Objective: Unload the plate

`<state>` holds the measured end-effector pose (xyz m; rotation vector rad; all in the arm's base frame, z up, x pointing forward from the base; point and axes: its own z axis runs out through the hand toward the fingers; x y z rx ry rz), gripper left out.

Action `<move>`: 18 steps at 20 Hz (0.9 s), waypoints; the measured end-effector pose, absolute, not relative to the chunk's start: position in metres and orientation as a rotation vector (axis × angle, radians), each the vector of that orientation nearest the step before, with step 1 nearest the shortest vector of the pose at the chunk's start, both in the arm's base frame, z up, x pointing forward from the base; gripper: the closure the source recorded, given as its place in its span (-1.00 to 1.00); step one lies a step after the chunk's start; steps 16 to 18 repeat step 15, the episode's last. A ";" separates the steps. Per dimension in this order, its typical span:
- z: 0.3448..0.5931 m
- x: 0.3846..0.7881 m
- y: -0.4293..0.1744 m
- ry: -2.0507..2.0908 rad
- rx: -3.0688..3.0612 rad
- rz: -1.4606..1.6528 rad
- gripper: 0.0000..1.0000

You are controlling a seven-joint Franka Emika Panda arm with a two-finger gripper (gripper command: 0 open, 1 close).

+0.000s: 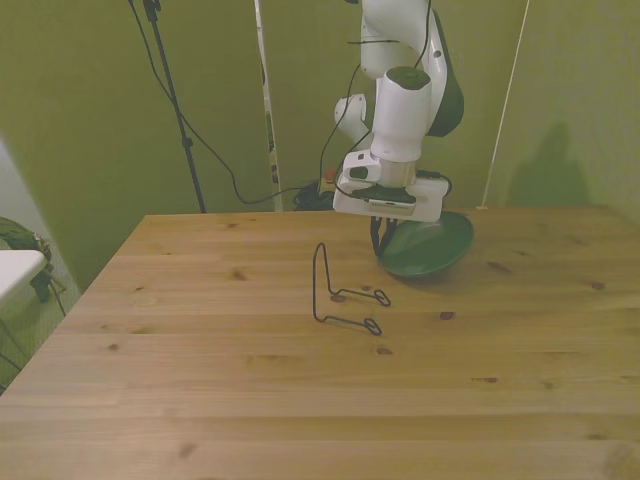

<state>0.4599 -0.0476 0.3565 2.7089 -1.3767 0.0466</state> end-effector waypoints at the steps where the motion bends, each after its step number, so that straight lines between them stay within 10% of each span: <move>1: 0.357 0.460 -0.048 -1.377 2.709 0.048 -1.00; 18: 0.397 0.462 -0.038 -1.403 2.758 0.119 -1.00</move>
